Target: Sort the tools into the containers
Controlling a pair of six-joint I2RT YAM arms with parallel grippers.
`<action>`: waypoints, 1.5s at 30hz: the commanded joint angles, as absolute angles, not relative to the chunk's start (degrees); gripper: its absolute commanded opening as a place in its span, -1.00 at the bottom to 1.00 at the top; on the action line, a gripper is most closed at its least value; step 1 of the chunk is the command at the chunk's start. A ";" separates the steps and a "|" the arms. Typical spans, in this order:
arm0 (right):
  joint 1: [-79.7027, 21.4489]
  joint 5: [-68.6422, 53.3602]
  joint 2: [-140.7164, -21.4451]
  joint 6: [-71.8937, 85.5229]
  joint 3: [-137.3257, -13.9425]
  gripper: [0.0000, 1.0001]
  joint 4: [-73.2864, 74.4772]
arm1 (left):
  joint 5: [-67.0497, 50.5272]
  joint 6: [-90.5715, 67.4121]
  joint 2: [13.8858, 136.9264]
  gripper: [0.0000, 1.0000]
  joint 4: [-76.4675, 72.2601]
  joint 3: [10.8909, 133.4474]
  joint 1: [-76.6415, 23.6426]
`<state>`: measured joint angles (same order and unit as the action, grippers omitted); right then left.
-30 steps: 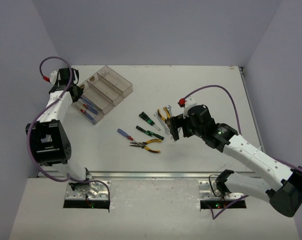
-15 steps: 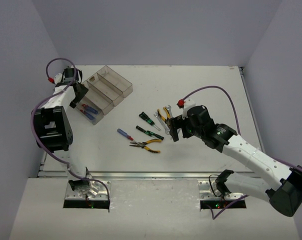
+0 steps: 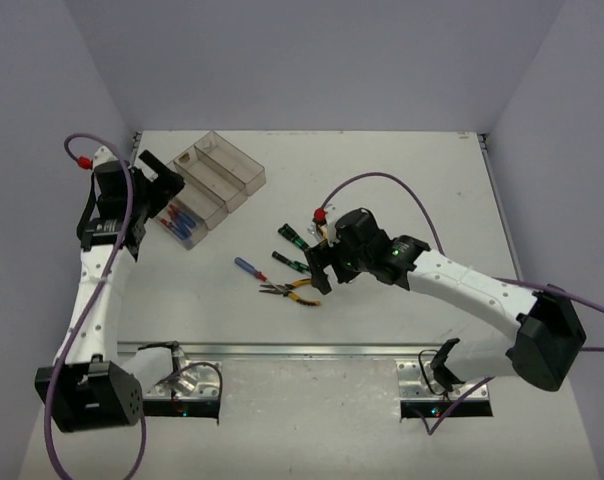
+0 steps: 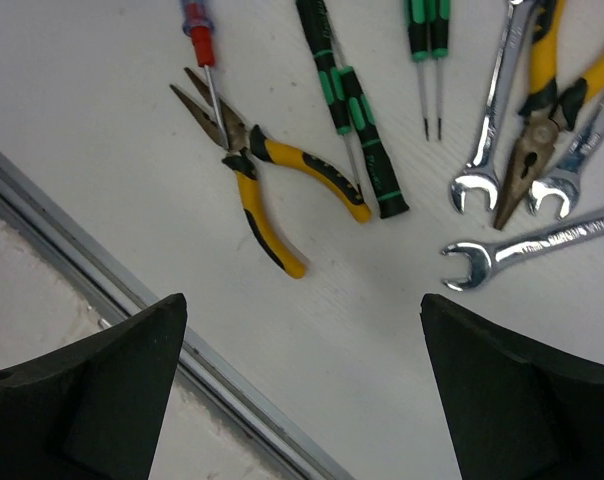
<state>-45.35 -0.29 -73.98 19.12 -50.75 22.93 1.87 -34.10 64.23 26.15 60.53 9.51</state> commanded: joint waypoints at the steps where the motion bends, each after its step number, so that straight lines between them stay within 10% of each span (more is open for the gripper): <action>1: -49.21 -0.96 -80.16 19.86 -57.48 0.93 19.69 | -8.78 -26.89 53.35 1.00 25.05 52.65 7.56; 23: -55.46 3.34 -132.97 13.81 -101.95 -0.27 28.39 | -6.33 -24.96 30.58 1.00 25.40 41.49 7.12; 36: -55.40 4.07 -130.08 12.48 -102.42 -1.00 28.30 | -7.29 -24.87 30.67 1.00 25.23 41.48 6.94; 45: -50.41 -5.37 -104.47 15.13 -87.16 -1.00 19.66 | -31.25 -29.77 35.00 1.00 14.01 37.80 6.59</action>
<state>-53.84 1.22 -123.72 13.30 -93.93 26.39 -12.14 -25.68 32.80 26.12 40.75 7.09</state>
